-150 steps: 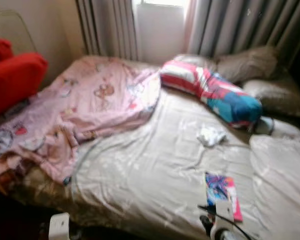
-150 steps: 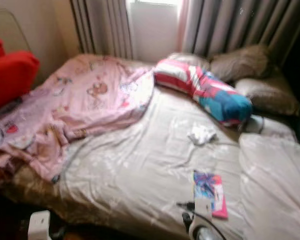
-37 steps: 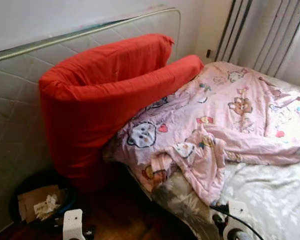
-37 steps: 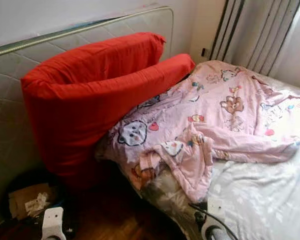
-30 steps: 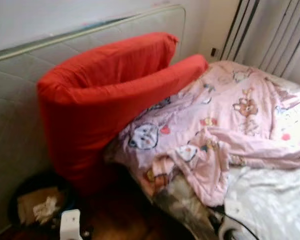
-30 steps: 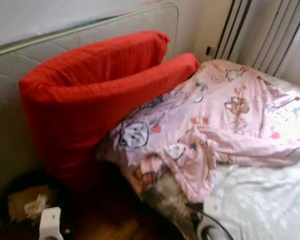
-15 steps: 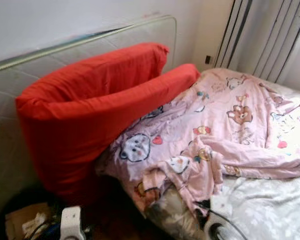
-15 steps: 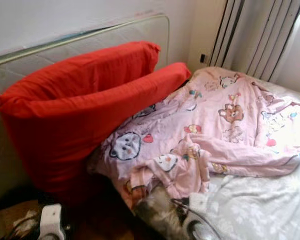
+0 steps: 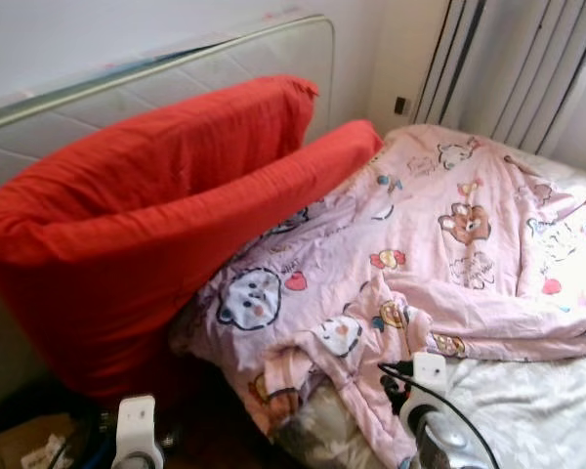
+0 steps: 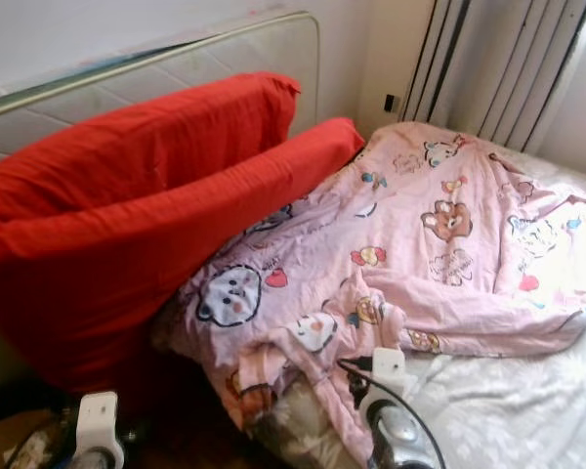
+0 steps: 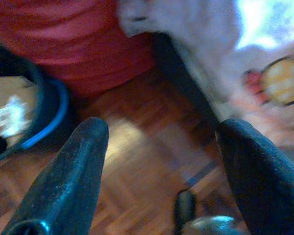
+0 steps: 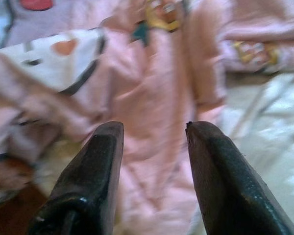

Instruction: Clean up the room

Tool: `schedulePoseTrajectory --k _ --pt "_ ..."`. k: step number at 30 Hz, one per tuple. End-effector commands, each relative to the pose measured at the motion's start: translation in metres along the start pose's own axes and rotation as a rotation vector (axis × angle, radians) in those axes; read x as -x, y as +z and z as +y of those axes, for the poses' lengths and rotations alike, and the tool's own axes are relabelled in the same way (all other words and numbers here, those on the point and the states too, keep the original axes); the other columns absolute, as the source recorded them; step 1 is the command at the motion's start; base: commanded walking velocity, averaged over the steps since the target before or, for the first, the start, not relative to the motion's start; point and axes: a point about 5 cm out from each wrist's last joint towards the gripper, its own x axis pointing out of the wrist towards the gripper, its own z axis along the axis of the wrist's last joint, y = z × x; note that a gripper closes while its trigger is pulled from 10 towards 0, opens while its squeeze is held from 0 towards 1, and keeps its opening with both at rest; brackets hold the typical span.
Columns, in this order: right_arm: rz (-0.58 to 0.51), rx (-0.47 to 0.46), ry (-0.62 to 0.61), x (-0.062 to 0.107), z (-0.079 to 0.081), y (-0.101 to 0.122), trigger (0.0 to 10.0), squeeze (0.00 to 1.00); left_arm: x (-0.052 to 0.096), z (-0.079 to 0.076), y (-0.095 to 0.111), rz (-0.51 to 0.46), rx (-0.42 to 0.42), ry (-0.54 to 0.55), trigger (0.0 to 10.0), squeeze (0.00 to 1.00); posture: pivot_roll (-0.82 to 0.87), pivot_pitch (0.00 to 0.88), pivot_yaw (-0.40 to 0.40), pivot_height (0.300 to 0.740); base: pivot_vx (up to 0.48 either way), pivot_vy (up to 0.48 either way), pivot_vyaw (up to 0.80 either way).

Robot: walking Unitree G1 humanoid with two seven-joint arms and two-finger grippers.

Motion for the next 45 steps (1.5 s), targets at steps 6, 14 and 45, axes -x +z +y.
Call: schedulePoseTrajectory --k 6,14,45 --pt "-0.165 0.02 0.074 -0.007 0.015 0.037 10.0 0.0 -0.003 0.004 0.025 -0.149 0.023 0.031 10.0 0.0 0.08 0.053 -0.003 0.74 0.0 0.0 0.0" --pt "-0.306 0.078 0.18 -0.006 0.04 0.056 10.0 0.0 -0.003 -0.006 0.076 -0.43 0.045 0.002 10.0 0.0 0.07 0.082 -0.027 0.74 0.0 0.0 0.0" --pt "-0.167 0.076 0.17 -0.005 0.043 0.029 10.0 0.0 0.002 -0.01 0.063 -0.43 0.01 -0.011 10.0 0.0 0.1 0.137 -0.026 0.678 0.0 0.0 0.0"
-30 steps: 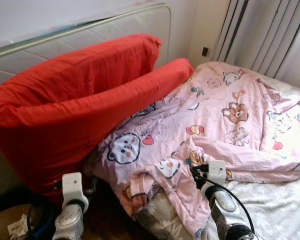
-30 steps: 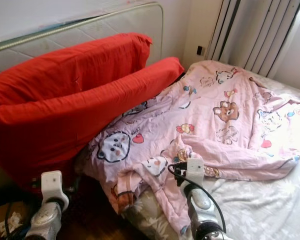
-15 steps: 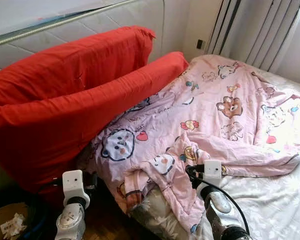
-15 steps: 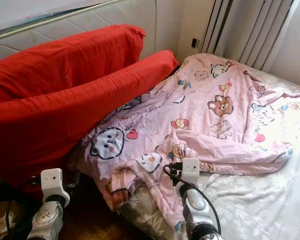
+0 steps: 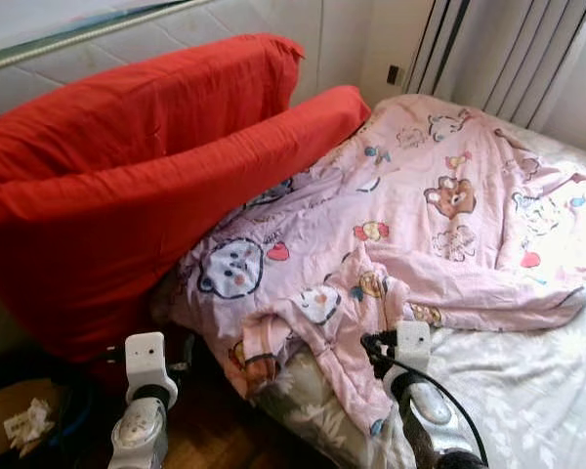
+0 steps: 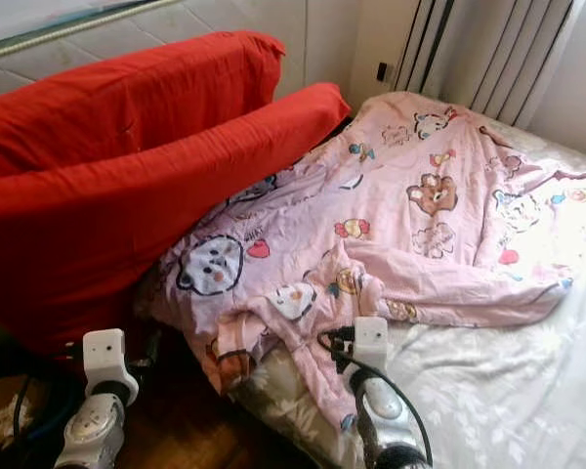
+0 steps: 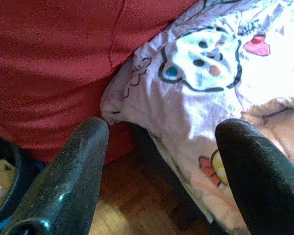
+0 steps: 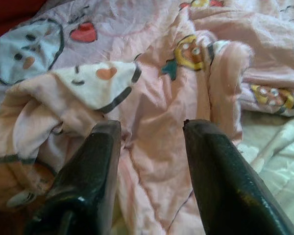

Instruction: Clean up the room

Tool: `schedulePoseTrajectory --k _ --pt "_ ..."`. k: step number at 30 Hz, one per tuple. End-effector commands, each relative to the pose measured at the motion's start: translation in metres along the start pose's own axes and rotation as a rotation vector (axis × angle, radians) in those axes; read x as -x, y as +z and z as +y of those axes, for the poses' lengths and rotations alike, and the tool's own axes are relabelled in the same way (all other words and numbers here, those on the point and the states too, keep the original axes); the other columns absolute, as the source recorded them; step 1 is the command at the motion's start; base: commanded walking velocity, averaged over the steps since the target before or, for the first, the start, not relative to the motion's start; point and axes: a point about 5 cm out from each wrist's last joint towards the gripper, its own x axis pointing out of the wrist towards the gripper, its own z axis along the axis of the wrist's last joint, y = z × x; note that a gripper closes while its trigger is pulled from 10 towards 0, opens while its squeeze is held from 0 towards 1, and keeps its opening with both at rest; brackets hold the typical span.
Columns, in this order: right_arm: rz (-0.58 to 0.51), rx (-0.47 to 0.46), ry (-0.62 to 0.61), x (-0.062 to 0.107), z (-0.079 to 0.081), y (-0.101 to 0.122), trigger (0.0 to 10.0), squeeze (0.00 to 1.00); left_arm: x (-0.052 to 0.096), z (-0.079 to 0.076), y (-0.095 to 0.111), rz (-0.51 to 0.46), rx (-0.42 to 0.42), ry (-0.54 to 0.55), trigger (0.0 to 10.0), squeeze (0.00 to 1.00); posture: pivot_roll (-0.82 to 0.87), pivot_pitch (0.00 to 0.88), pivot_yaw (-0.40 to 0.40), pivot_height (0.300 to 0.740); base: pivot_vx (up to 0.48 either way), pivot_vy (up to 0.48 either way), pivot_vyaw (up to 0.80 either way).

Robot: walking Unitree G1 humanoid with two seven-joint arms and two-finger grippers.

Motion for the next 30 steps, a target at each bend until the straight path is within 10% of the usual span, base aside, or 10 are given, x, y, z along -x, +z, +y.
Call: schedulePoseTrajectory --k 1,30 --pt "0.043 0.003 0.013 0.0015 0.0024 -0.0073 10.0 0.0 0.0028 0.0006 -0.0046 0.019 -0.003 0.001 10.0 0.0 0.1 0.143 -0.028 0.668 0.0 0.0 0.0" --pt "0.151 -0.025 -0.033 -0.0001 0.0024 -0.0147 10.0 0.0 0.0114 0.0098 -0.0077 0.004 -0.019 -0.008 10.0 0.0 0.16 0.24 -0.014 0.649 0.0 0.0 0.0"
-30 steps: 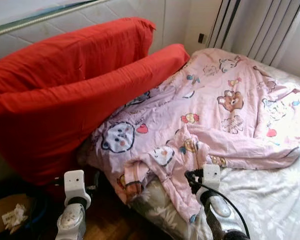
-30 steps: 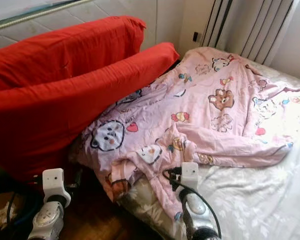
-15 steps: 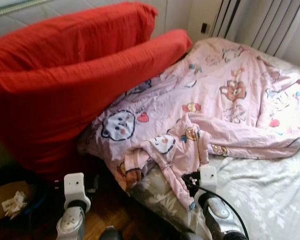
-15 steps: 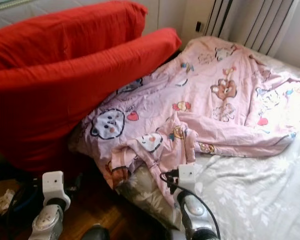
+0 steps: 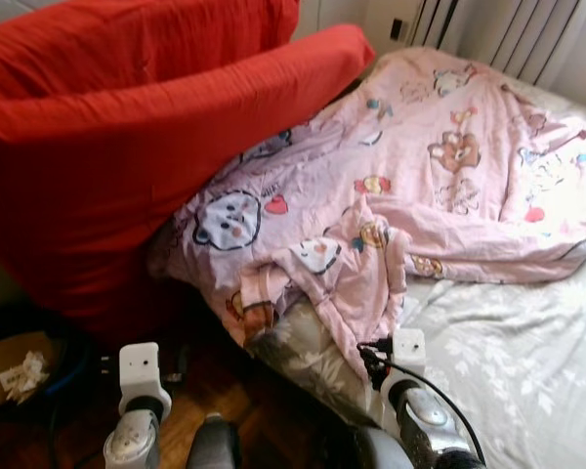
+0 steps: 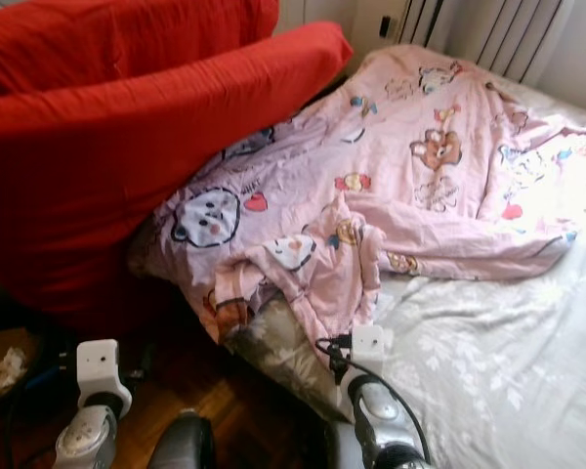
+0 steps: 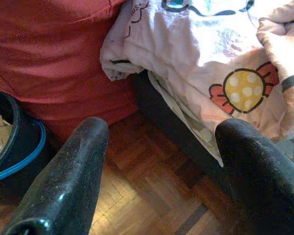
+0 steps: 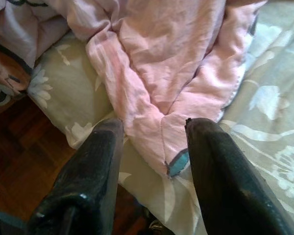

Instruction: Clean up the room

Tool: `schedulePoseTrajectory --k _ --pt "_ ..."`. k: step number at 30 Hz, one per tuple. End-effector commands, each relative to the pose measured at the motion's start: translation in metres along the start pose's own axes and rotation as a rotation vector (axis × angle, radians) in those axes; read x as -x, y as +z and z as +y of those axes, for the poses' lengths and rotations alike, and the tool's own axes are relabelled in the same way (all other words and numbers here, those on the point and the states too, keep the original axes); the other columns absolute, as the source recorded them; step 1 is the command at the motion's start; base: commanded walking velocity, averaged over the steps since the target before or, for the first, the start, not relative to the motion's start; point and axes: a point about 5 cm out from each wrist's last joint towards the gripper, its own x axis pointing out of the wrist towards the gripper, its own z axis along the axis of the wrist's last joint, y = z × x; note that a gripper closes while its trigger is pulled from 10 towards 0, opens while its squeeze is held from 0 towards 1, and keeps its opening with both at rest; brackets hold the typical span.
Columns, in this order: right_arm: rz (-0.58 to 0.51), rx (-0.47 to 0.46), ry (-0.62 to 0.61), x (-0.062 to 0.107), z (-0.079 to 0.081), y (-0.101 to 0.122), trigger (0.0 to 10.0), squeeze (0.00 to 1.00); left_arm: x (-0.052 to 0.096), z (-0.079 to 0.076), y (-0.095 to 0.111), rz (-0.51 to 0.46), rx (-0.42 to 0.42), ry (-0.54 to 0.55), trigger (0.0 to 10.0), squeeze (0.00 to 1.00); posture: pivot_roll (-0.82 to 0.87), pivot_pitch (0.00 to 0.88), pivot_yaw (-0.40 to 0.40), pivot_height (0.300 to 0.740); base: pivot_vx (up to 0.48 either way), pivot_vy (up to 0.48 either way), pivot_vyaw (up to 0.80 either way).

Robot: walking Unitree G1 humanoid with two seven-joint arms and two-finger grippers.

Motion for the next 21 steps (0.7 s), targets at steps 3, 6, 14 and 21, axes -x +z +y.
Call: schedulePoseTrajectory --k 3,6,14,21 --pt "0.021 -0.009 -0.001 0.001 0.002 -0.005 10.0 0.0 0.005 0.002 -0.007 0.029 -0.003 -0.002 10.0 0.0 0.16 0.251 -0.009 0.639 0.0 0.0 0.0" --pt "0.009 -0.031 -0.009 0.001 0.001 -0.004 10.0 0.0 0.006 0.001 -0.008 0.03 -0.005 -0.006 10.0 0.0 0.16 0.258 -0.007 0.639 0.0 0.0 0.0" --pt "-0.028 -0.059 -0.04 -0.003 -0.001 0.008 10.0 0.0 0.009 0.001 -0.008 0.023 -0.003 -0.007 10.0 0.0 0.17 0.277 -0.007 0.639 0.0 0.0 0.0" --pt "-0.067 -0.067 -0.051 -0.004 0.0 0.015 10.0 0.0 0.014 0.005 -0.009 0.015 -0.004 -0.003 10.0 0.0 0.18 0.302 -0.007 0.619 0.0 0.0 0.0"
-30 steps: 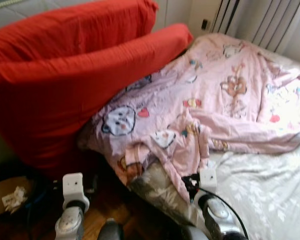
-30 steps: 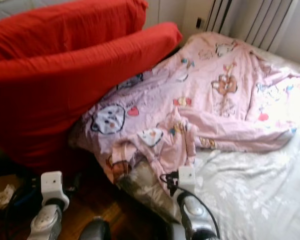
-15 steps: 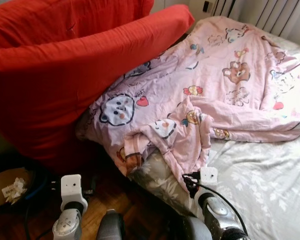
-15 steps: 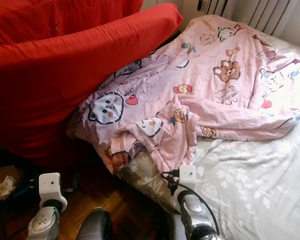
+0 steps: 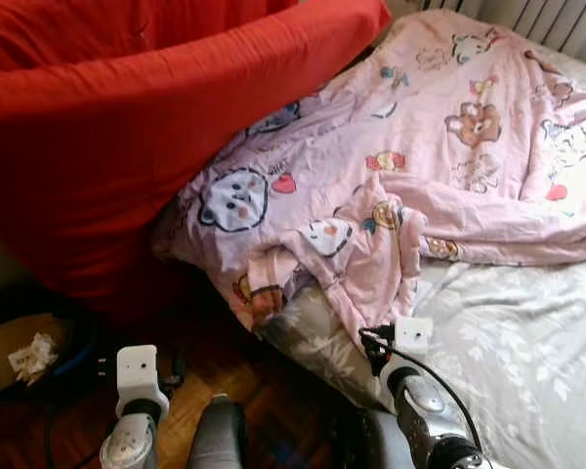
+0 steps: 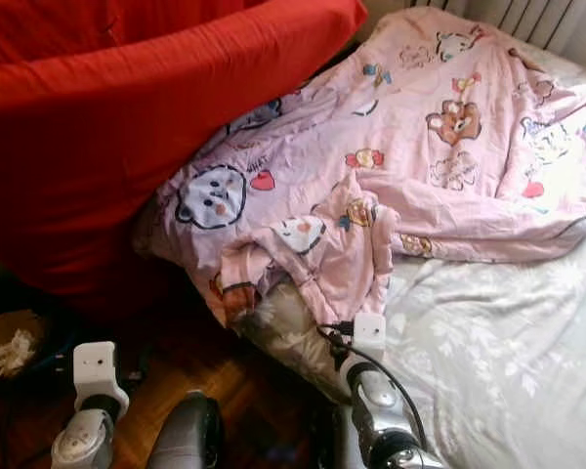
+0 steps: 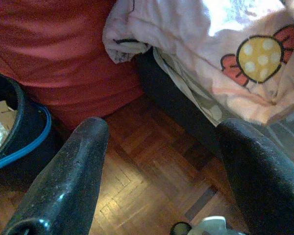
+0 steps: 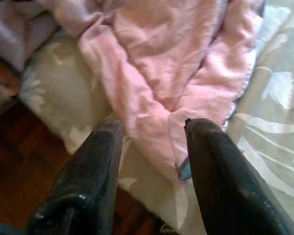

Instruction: Clean up the room

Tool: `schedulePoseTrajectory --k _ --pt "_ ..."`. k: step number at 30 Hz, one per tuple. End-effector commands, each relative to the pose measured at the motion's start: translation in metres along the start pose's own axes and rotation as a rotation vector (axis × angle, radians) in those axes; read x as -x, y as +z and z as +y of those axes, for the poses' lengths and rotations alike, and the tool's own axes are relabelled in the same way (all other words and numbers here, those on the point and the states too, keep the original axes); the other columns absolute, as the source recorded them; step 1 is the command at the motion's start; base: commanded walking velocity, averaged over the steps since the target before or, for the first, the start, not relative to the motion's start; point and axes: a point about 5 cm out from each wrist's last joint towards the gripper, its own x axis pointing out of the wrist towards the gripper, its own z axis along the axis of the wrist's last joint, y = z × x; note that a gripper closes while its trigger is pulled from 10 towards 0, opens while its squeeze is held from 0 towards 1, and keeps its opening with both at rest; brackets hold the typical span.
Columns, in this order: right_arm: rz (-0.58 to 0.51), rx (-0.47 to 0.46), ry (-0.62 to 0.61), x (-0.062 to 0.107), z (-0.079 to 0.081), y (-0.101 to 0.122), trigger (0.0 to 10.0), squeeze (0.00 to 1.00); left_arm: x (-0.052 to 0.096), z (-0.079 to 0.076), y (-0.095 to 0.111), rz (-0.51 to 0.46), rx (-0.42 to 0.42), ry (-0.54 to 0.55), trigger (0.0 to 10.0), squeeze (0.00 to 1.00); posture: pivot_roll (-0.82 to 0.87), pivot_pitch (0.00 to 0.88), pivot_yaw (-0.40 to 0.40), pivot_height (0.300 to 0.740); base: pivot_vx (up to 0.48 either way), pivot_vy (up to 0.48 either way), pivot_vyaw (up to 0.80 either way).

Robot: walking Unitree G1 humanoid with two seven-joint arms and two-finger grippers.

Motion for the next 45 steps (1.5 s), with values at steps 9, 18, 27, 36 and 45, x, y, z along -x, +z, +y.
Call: schedulePoseTrajectory --k 9,18,27,36,45 --pt "0.006 -0.017 -0.011 0.002 0.001 -0.005 10.0 0.0 0.011 0.003 -0.011 0.041 0.011 0.001 10.0 0.0 0.18 0.318 -0.003 0.619 0.0 0.0 0.0" --pt "-0.059 -0.04 -0.011 -0.004 0.005 0.013 10.0 1.0 0.014 0.006 -0.01 0.037 0.007 0.001 10.0 0.0 0.2 0.334 -0.003 0.619 0.0 0.0 0.0" --pt "-0.101 -0.036 0.005 -0.01 0.012 0.032 10.0 1.0 0.017 0.009 -0.01 0.036 0.002 0.005 10.0 0.0 0.21 0.341 0.002 0.619 0.0 0.0 0.0" --pt "-0.119 -0.008 -0.02 -0.01 0.009 0.037 10.0 0.0 0.024 0.006 -0.01 0.03 0.006 -0.001 10.0 0.0 0.22 0.365 -0.002 0.619 0.0 0.0 0.0" --pt "-0.144 -0.01 -0.108 -0.009 -0.002 0.04 10.0 0.0 0.035 0.006 -0.015 0.041 0.005 0.001 10.0 0.0 0.24 0.383 -0.002 0.619 0.0 0.0 0.0"
